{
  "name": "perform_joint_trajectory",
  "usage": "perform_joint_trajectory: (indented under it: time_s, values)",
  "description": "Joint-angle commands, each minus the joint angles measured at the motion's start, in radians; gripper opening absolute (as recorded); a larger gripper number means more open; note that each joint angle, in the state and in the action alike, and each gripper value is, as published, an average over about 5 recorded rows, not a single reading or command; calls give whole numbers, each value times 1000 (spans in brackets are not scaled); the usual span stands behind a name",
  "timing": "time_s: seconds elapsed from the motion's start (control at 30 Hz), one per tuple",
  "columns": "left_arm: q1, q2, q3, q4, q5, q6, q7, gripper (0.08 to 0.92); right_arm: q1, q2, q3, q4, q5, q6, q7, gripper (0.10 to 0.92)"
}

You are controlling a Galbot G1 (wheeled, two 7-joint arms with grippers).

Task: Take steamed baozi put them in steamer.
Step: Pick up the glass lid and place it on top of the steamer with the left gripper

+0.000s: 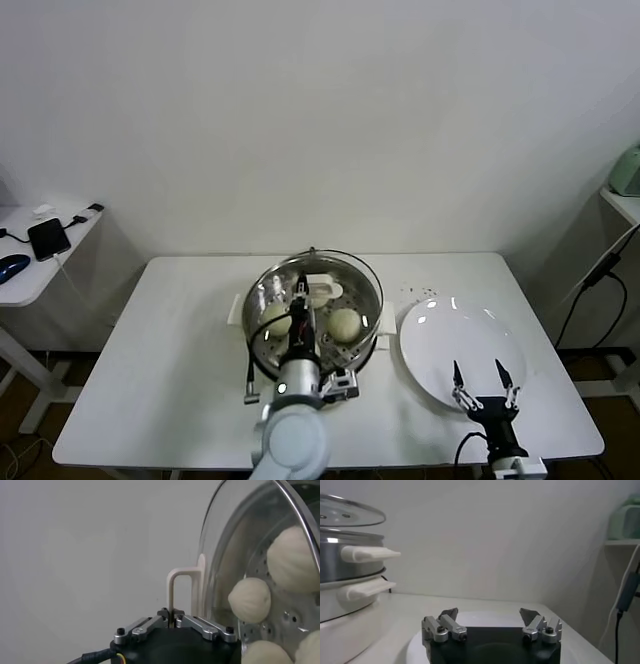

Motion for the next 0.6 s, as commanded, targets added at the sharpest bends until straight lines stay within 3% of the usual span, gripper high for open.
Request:
perform_joint_trajectory:
  time_s: [0.03, 0.6]
  values:
    - [16, -34, 0, 26, 108, 9, 28, 134, 3, 2, 0, -12, -2, 15, 5, 823]
    - [25, -38, -18, 70, 124, 1, 8, 134, 9, 11, -9, -26, -22, 39, 12, 823]
